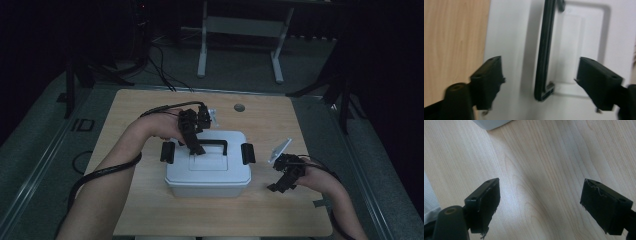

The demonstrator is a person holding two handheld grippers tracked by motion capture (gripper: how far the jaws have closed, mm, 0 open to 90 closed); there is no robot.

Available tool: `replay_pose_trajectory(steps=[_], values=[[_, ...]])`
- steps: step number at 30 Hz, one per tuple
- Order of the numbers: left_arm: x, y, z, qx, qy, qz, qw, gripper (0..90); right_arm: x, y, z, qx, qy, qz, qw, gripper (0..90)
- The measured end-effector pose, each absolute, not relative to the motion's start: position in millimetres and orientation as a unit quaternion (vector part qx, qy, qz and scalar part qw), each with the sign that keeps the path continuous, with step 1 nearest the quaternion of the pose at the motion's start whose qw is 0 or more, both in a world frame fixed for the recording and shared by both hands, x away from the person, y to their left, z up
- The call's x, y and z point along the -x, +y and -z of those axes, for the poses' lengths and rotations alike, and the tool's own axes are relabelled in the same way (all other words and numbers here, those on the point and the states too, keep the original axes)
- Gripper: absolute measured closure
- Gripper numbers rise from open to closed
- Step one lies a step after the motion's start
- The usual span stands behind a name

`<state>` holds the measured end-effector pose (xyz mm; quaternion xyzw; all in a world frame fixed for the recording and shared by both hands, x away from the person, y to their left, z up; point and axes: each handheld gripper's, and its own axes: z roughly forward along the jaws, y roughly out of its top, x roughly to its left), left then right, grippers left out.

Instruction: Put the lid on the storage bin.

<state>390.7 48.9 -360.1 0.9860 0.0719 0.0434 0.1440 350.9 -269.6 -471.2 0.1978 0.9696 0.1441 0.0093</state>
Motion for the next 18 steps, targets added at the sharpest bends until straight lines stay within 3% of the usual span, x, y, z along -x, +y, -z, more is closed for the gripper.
replay_pose_trajectory(steps=[7, 18], values=[[-387.1, 64.6, 364.2, -0.979, 0.083, -0.066, 0.173, 13.9, -351.0, -268.8, 470.5, -0.197, 0.97, -0.145, 0.011, 15.6], [-380.1, 100.7, 368.8, -0.969, 0.11, -0.069, 0.209, 14.0, -350.0, -268.5, 470.1, -0.199, 0.969, -0.147, 0.011, 15.6]])
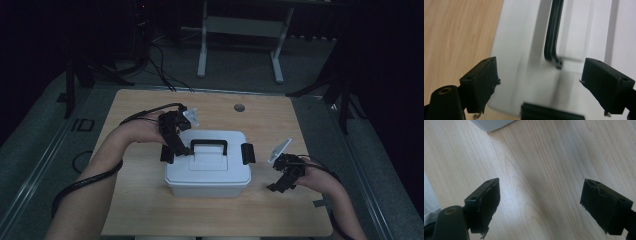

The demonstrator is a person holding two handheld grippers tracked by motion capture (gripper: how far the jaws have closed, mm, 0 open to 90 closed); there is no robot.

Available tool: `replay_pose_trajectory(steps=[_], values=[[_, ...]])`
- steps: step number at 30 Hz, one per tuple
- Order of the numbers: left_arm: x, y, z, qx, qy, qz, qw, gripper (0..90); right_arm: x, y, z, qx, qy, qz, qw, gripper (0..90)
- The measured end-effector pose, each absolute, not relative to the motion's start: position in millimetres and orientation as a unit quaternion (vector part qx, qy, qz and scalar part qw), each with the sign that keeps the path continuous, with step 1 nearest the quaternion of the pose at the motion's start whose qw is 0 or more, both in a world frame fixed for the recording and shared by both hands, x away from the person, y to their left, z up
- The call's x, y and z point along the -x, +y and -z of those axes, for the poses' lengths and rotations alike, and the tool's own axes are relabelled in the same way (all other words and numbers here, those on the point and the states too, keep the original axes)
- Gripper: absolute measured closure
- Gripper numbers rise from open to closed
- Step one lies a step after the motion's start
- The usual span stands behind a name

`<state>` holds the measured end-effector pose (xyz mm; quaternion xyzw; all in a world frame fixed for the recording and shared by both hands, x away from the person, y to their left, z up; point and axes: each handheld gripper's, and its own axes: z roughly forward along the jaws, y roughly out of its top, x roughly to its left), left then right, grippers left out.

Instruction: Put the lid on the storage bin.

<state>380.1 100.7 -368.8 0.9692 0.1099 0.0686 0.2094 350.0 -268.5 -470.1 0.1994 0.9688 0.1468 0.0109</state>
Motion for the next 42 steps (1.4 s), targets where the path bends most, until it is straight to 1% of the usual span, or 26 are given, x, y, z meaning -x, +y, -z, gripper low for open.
replay_pose_trajectory(steps=[10, 21, 25, 31, 42], values=[[-372.1, 134.8, 376.5, -0.959, 0.143, -0.064, 0.236, 13.9, -351.6, -268.2, 470.0, -0.203, 0.968, -0.148, 0.014, 15.6], [-360.3, 165.5, 384.5, -0.954, 0.163, -0.058, 0.246, 14.0, -352.7, -271.3, 468.4, -0.214, 0.964, -0.158, 0.029, 15.6], [-354.4, 178.5, 383.8, -0.948, 0.17, -0.061, 0.263, 14.0, -353.1, -276.0, 469.7, -0.223, 0.96, -0.164, 0.033, 15.6], [-347.7, 202.4, 384.1, -0.941, 0.186, -0.072, 0.273, 14.0, -352.3, -280.2, 471.7, -0.229, 0.958, -0.17, 0.037, 15.6], [-339.4, 237.7, 405.5, -0.931, 0.226, -0.068, 0.279, 14.0, -349.5, -286.5, 478.8, -0.244, 0.952, -0.183, 0.037, 15.6]])
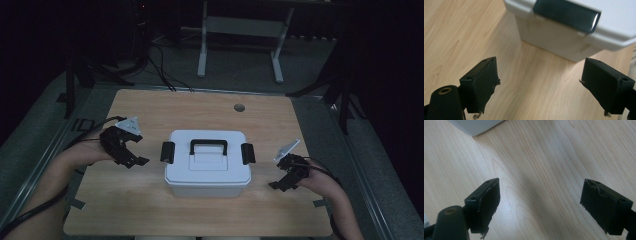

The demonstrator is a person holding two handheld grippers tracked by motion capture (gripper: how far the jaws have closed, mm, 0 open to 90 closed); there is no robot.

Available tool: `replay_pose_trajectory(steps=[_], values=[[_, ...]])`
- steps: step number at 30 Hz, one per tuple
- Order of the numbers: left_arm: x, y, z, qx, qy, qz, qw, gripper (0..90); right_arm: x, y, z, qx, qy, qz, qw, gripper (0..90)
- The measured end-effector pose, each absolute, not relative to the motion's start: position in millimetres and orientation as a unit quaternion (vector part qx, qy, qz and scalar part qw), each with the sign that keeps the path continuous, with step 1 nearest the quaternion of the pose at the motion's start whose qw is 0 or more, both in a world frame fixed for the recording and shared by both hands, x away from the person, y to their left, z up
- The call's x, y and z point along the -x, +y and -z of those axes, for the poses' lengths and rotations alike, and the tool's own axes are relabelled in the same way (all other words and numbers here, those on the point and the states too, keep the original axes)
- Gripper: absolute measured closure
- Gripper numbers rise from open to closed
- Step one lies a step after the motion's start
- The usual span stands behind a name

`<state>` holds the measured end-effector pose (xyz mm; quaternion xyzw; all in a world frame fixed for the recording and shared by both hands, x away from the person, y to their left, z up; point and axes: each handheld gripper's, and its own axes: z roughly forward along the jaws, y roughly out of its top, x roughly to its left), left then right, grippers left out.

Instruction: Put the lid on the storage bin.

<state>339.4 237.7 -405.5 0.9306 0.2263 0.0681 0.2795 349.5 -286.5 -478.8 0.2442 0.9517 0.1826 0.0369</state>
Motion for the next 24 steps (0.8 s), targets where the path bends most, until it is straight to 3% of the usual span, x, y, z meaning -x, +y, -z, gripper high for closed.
replay_pose_trajectory(steps=[18, 24], values=[[-318.3, 273.6, 462.1, -0.909, 0.269, -0.047, 0.314, 13.9, -349.5, -297.6, 489.6, -0.271, 0.936, -0.217, 0.055, 15.6], [-313.0, 285.2, 475.9, -0.888, 0.285, -0.04, 0.359, 13.9, -348.3, -300.0, 496.2, -0.283, 0.928, -0.235, 0.062, 15.6]])
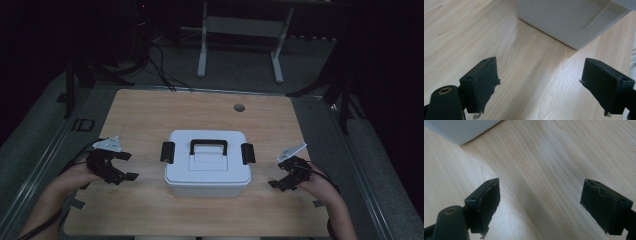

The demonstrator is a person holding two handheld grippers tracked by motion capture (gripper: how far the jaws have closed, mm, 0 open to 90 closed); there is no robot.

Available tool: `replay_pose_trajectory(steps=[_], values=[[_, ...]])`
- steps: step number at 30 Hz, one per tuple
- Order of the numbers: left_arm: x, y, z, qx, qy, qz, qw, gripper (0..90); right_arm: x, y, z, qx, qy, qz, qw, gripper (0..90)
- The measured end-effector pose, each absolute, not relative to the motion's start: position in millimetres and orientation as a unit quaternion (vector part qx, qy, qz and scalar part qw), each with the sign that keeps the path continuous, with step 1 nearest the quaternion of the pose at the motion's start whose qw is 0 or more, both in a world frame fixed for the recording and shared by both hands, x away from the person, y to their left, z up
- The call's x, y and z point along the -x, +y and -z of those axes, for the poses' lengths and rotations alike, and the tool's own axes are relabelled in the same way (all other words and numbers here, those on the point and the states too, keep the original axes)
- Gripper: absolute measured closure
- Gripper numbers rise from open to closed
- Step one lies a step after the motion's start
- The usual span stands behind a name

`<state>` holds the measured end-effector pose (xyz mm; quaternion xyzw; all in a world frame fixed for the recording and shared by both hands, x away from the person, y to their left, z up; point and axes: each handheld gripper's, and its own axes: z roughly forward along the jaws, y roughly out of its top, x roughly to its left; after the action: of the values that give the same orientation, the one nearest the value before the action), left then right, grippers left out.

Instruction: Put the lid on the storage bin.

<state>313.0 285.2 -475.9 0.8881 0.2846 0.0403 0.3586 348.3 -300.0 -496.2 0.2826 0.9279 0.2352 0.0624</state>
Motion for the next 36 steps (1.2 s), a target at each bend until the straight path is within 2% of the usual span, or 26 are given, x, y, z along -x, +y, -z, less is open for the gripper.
replay_pose_trajectory(steps=[9, 13, 21, 25, 31, 36], values=[[-302.2, 291.3, 503.3, -0.889, 0.298, -0.036, 0.345, 13.9, -346.4, -309.4, 511.0, -0.317, 0.91, -0.251, 0.087, 15.6], [-297.7, 297.5, 511.8, -0.873, 0.313, -0.038, 0.371, 14.0, -346.8, -314.0, 518.8, -0.347, 0.897, -0.253, 0.106, 15.5], [-293.1, 305.6, 524.0, -0.859, 0.342, -0.058, 0.376, 13.9, -348.9, -327.5, 523.1, -0.428, 0.838, -0.298, 0.161, 13.7], [-293.7, 310.1, 525.7, -0.852, 0.359, -0.072, 0.375, 13.9, -350.5, -337.3, 527.0, -0.476, 0.8, -0.308, 0.194, 13.4], [-297.9, 314.9, 528.1, -0.838, 0.393, -0.098, 0.367, 13.9, -352.4, -348.3, 533.4, -0.527, 0.761, -0.317, 0.206, 12.7], [-301.9, 315.3, 531.0, -0.826, 0.431, -0.139, 0.335, 12.3, -353.1, -350.9, 534.2, -0.534, 0.756, -0.316, 0.207, 12.7]])
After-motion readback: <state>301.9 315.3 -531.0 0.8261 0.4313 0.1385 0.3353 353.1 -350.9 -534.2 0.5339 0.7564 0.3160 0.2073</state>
